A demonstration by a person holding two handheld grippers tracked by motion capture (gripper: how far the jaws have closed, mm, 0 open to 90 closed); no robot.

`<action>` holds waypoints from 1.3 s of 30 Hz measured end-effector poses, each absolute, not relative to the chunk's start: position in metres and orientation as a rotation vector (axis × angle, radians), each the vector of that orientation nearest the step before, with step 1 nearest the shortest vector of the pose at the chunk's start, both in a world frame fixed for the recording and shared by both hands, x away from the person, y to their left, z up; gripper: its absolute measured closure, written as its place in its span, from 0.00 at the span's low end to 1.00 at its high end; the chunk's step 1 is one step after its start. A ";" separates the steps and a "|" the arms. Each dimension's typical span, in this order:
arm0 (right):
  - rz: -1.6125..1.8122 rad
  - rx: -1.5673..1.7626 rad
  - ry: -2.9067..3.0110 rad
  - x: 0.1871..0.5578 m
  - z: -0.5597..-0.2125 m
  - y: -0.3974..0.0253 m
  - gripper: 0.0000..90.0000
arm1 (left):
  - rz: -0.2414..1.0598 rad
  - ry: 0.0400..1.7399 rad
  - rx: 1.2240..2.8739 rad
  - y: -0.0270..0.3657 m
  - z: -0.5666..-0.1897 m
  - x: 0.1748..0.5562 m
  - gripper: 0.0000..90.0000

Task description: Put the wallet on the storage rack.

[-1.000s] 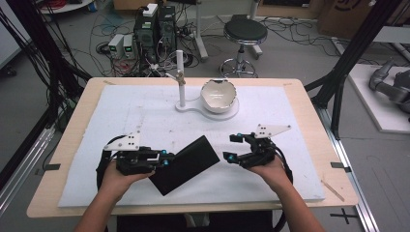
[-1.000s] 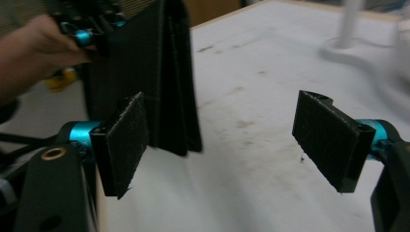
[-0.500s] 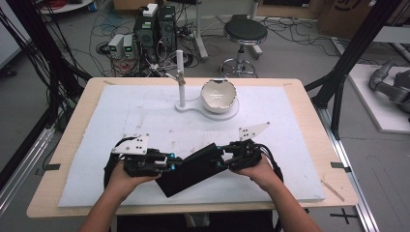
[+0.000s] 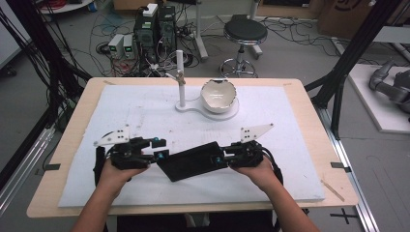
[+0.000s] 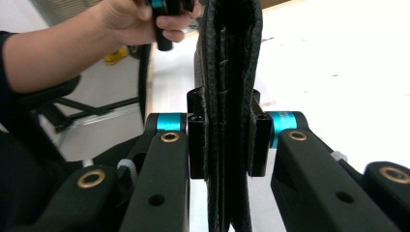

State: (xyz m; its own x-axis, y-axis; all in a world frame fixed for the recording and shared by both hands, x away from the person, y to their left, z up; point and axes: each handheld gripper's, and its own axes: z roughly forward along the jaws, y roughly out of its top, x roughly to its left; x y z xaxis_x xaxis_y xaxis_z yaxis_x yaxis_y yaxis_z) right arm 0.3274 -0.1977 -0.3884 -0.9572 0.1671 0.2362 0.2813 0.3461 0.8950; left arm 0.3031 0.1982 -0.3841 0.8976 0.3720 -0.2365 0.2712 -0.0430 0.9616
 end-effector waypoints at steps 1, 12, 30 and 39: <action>-1.693 -0.427 -2.500 0.328 -0.387 -0.200 0.85 | 0.087 0.506 1.635 0.198 -0.384 0.303 0.55; -1.796 -0.607 -2.606 0.330 -0.357 -0.232 0.86 | 0.220 0.653 1.525 0.250 -0.393 0.306 0.38; -1.813 -0.882 -2.824 0.381 -0.273 -0.255 0.86 | 0.344 0.768 1.642 0.260 -0.402 0.307 0.22; -1.699 -1.002 -2.927 0.419 -0.246 -0.254 0.86 | 0.316 0.755 1.637 0.256 -0.402 0.308 0.22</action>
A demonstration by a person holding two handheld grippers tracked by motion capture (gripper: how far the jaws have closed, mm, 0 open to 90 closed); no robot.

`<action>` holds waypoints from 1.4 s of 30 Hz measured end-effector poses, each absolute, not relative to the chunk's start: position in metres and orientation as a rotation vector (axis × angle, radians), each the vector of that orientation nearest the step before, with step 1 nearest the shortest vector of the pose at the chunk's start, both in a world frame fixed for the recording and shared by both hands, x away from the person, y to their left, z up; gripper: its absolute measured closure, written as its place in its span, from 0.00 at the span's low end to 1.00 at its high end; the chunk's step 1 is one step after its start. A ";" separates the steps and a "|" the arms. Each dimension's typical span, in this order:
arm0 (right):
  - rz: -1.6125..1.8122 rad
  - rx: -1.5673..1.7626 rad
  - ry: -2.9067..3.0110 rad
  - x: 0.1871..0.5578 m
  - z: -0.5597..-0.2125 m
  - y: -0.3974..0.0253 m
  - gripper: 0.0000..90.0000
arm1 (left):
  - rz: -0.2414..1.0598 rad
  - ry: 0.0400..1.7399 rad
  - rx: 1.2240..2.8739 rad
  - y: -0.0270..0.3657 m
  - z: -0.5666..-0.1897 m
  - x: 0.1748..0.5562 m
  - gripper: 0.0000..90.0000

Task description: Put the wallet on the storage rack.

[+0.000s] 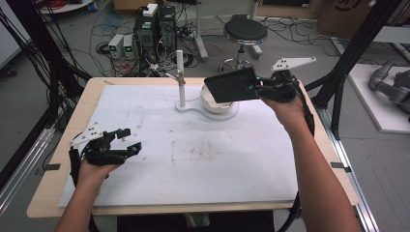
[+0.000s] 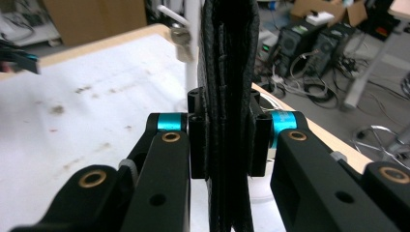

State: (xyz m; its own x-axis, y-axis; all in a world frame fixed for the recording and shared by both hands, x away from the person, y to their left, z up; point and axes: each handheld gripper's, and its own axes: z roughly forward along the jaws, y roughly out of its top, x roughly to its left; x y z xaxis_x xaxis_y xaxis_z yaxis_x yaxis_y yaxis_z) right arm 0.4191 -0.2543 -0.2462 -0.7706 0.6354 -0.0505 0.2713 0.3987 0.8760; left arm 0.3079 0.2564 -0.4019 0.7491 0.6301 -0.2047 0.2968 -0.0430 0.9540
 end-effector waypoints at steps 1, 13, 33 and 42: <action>1.312 0.792 2.283 0.423 -0.245 -0.253 0.86 | 0.312 0.757 1.638 0.256 -0.402 0.308 0.22; 1.171 0.905 2.352 0.460 -0.268 -0.238 0.86 | 0.301 0.736 1.639 0.256 -0.402 0.308 0.22; 1.217 1.059 2.330 0.494 -0.303 -0.234 0.83 | 0.274 0.734 1.658 0.249 -0.406 0.309 0.22; 1.110 1.121 2.222 0.497 -0.305 -0.240 0.55 | 0.259 0.725 1.688 0.244 -0.410 0.310 0.22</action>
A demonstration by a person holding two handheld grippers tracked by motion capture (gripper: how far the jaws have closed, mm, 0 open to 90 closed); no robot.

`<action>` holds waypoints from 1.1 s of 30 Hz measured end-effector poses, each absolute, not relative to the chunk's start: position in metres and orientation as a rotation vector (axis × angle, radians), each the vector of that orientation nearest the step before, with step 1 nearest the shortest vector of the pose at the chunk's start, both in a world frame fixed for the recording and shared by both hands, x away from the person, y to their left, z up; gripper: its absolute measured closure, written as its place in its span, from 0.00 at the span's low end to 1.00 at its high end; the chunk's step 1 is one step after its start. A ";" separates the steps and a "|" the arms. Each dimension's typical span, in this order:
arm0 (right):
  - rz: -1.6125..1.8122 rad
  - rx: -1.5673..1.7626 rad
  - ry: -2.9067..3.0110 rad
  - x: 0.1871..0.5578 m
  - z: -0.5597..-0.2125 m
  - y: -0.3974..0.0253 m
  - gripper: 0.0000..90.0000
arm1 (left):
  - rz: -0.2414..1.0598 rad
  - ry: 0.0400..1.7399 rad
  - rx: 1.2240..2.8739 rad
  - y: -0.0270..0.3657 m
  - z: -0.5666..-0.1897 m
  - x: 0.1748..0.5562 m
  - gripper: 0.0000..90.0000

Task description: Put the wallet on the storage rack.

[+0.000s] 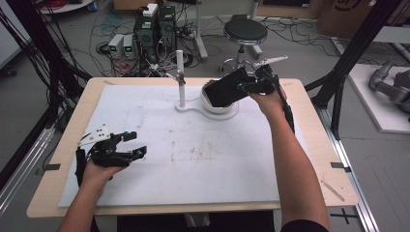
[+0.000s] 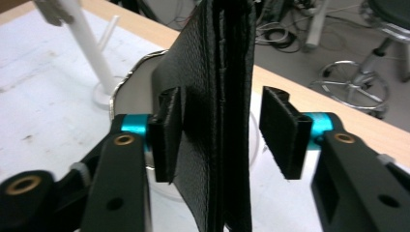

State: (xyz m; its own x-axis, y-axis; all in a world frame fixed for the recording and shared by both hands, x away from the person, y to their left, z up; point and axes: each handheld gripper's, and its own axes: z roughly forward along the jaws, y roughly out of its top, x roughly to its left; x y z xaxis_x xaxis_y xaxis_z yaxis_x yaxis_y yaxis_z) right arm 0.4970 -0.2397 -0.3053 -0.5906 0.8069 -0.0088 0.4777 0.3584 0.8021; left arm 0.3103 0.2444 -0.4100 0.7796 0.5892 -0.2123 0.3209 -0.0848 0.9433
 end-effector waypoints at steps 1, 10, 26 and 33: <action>1.110 1.122 2.211 0.497 -0.305 -0.240 0.55 | 0.257 0.723 1.686 0.244 -0.410 0.311 0.22; 1.066 1.189 2.164 0.504 -0.310 -0.244 0.54 | 0.261 0.718 1.677 0.244 -0.410 0.310 0.22; 1.045 1.101 2.148 0.480 -0.292 -0.240 0.45 | 0.275 0.710 1.653 0.243 -0.409 0.309 0.22; 1.142 1.090 2.109 0.451 -0.277 -0.253 0.40 | 0.301 0.705 1.669 0.240 -0.407 0.307 0.22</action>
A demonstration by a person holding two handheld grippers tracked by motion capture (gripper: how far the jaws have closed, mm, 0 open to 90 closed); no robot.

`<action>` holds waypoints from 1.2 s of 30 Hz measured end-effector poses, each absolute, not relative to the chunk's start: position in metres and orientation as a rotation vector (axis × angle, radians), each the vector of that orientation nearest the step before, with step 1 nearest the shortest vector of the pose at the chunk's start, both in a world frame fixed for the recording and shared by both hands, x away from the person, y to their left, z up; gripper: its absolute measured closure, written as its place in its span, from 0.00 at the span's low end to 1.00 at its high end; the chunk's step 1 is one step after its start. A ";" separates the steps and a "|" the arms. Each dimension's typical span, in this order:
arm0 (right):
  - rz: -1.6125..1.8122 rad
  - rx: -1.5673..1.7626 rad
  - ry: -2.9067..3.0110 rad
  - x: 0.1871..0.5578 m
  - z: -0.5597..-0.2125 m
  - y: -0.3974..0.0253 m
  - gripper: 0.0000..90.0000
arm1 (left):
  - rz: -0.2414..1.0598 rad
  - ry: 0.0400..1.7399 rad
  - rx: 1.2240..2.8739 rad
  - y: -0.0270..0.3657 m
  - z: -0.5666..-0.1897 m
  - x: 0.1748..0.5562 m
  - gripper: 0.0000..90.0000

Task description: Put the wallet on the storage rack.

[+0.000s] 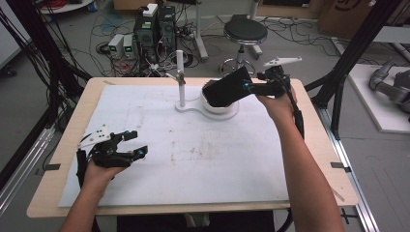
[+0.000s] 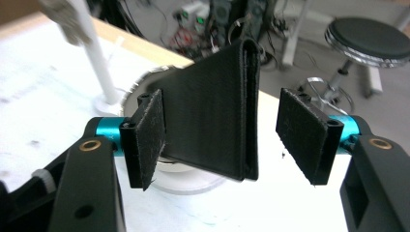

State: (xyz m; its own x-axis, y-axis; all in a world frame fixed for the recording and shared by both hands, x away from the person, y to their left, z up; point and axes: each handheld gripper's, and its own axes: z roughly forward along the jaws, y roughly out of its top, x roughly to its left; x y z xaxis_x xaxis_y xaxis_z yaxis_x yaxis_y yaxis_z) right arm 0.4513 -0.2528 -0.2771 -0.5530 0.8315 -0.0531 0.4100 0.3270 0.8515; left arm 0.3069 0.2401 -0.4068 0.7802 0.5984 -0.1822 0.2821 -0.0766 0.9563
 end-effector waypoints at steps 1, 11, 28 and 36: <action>1.159 1.090 2.106 0.447 -0.277 -0.256 0.39 | 0.311 0.704 1.681 0.240 -0.407 0.307 0.22; 1.298 1.045 2.111 0.405 -0.279 -0.280 0.30 | 0.347 0.719 1.731 0.234 -0.409 0.308 0.20; 1.485 0.951 2.080 0.341 -0.337 -0.297 0.23 | 0.407 0.749 1.758 0.231 -0.415 0.310 0.19; 1.530 0.992 2.082 0.327 -0.386 -0.302 0.21 | 0.414 0.745 1.785 0.228 -0.418 0.312 0.19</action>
State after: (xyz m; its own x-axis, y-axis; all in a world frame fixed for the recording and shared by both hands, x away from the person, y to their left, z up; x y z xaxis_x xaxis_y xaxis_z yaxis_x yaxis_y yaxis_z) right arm 0.3272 -0.3023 -0.3865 -0.6828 0.7226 0.1075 0.3184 0.1620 0.9340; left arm 0.3118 0.2281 -0.4184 0.7407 0.6668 -0.0822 0.2822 -0.1977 0.9387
